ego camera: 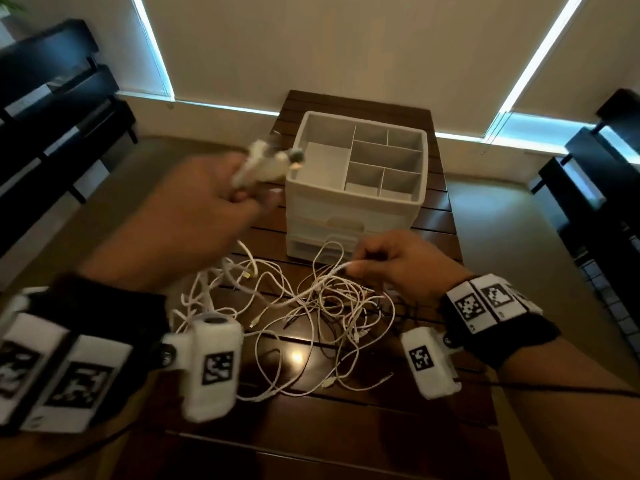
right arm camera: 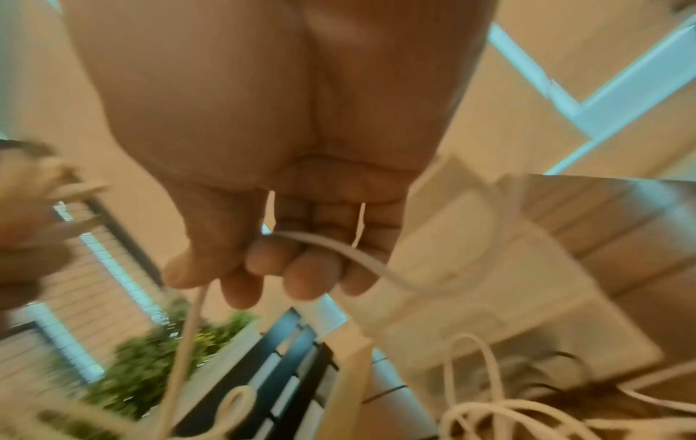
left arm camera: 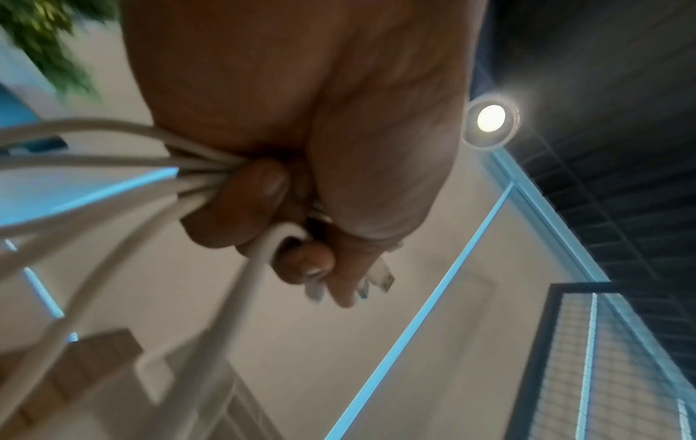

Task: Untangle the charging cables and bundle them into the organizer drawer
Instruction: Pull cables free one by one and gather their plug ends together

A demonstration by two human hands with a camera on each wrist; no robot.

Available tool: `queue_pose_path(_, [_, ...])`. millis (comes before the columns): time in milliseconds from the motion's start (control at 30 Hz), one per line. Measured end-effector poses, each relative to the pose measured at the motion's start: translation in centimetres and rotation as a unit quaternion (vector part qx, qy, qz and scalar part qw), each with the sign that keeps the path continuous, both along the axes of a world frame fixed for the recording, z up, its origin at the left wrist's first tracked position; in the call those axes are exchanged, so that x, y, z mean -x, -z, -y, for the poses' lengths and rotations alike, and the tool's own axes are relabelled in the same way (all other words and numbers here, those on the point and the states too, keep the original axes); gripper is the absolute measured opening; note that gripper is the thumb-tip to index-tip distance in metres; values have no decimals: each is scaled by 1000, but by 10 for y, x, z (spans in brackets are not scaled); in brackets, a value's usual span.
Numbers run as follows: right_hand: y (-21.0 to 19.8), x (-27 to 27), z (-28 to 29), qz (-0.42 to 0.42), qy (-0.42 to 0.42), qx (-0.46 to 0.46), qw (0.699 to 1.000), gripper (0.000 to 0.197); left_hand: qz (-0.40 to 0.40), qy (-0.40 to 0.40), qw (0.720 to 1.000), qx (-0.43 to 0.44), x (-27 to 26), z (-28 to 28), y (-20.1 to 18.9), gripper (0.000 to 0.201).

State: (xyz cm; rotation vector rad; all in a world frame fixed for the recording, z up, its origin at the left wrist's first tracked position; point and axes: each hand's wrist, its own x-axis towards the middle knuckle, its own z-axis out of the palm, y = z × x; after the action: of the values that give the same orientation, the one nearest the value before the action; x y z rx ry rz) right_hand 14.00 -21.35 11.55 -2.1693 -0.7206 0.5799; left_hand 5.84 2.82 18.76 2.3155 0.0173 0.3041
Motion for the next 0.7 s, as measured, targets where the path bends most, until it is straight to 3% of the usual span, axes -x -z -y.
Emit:
queue_pose_path(133, [-17, 3, -29, 25, -12, -63, 998, 12, -31, 60, 996, 56, -8, 43, 26, 3])
queue_pose_path(300, [19, 0, -10, 1, 77, -43, 996, 19, -27, 12, 966, 256, -6, 28, 46, 10])
queue_pose_path(400, [38, 6, 8, -61, 116, -50, 990, 23, -1, -33, 958, 284, -3, 17, 50, 17])
queue_pose_path(533, [54, 10, 38, -112, 98, 3, 989, 16, 68, -149, 932, 323, -9, -11, 42, 27])
queue_pose_path(633, [78, 12, 64, -156, 91, 48, 982, 12, 140, -164, 916, 338, -12, -27, 25, 31])
queue_pose_path(700, [94, 13, 76, -141, 81, 100, 982, 12, 174, -164, 913, 332, -12, -31, 17, 28])
